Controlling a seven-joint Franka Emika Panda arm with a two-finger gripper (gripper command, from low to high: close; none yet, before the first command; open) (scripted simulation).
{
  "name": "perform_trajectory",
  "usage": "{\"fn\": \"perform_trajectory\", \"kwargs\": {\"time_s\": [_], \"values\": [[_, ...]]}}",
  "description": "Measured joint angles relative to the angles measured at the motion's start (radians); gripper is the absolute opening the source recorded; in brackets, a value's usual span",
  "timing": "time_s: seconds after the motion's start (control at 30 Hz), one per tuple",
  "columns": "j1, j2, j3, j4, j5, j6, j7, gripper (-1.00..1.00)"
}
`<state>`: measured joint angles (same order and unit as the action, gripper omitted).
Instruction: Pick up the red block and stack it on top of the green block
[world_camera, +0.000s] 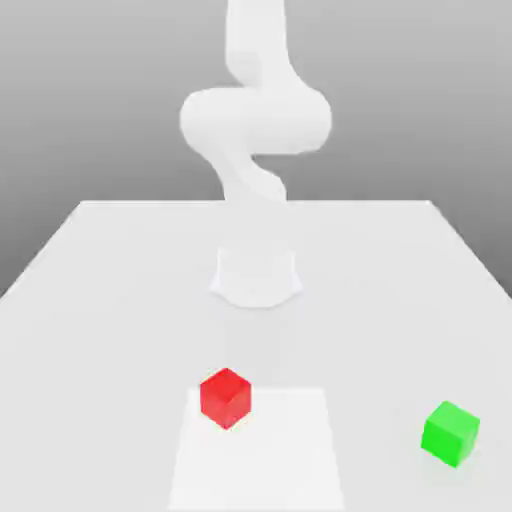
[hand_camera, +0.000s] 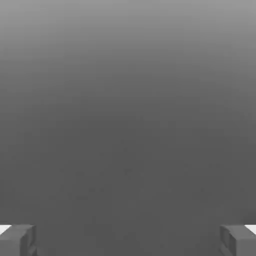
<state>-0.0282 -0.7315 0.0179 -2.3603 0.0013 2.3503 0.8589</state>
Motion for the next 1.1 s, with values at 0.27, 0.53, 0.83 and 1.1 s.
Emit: {"fn": "perform_trajectory", "kwargs": {"time_s": [0.27,0.53,0.83,1.1], "values": [[-0.096,0.265,0.055,-0.222,0.0,0.189,0.228,0.0],[-0.173,0.565,0.085,-0.46,0.009,0.398,0.474,0.0],[-0.15,0.925,0.024,-0.484,-0.071,0.688,0.602,-1.0],[-0.158,0.904,0.032,-0.487,-0.072,0.671,0.605,-1.0]]}}
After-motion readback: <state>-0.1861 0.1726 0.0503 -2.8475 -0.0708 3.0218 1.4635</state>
